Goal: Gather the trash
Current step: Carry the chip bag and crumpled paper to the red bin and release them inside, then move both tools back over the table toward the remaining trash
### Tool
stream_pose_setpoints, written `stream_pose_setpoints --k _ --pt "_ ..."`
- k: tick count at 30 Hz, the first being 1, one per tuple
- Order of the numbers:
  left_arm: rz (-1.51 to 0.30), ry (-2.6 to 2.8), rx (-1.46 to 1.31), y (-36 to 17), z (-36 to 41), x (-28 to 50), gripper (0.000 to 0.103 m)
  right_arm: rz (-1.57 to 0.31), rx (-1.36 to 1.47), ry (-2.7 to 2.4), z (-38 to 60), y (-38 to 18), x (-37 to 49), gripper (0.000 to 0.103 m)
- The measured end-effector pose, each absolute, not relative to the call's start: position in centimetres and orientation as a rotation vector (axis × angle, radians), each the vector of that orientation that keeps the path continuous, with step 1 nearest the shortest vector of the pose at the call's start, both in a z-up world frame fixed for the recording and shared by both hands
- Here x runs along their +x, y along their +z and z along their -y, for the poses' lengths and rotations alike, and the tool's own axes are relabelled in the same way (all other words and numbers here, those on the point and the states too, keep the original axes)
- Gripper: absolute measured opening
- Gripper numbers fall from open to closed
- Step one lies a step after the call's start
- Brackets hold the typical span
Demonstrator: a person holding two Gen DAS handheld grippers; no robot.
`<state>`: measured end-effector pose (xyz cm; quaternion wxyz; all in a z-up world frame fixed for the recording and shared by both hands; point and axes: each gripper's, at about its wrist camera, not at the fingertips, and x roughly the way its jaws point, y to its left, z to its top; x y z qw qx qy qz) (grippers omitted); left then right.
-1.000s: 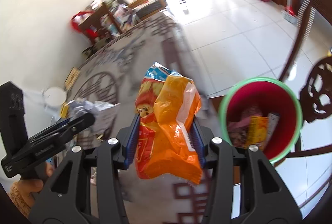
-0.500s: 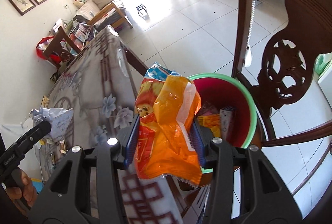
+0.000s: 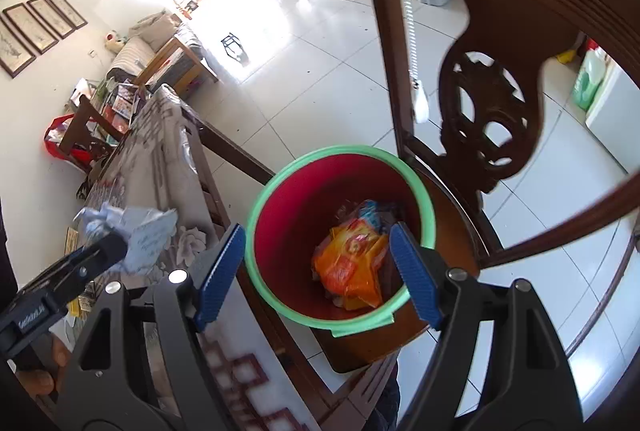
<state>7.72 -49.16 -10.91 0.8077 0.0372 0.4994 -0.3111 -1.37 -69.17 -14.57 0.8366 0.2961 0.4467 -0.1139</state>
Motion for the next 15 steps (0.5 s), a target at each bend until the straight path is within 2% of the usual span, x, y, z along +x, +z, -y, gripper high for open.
stream_pose_setpoints --k 3,4,5,10,15 --pt "-1.06 -0.704 0.083 -11.4 51.4 8.2 0.053 -0.952 0.635 -0.27 69.5 -14.7 -2.8 0.073" --pt "-1.064 -0.711 0.081 -11.6 51.9 8.4 0.07 -0.956 0.634 -0.279 69.5 -14.7 -3.3 0.073" --pt "-1.066 -0.713 0.078 -11.6 52.3 8.5 0.082 -0.959 0.63 -0.284 69.4 -14.6 -3.6 0.073" --pt "-1.047 -0.732 0.062 -10.9 51.8 7.5 0.083 -0.963 0.604 -0.311 68.8 -13.9 -5.1 0.073" --pt "-1.031 -0.698 0.048 -10.0 48.0 5.7 0.083 -0.971 0.584 -0.276 67.0 -13.6 -4.7 0.073"
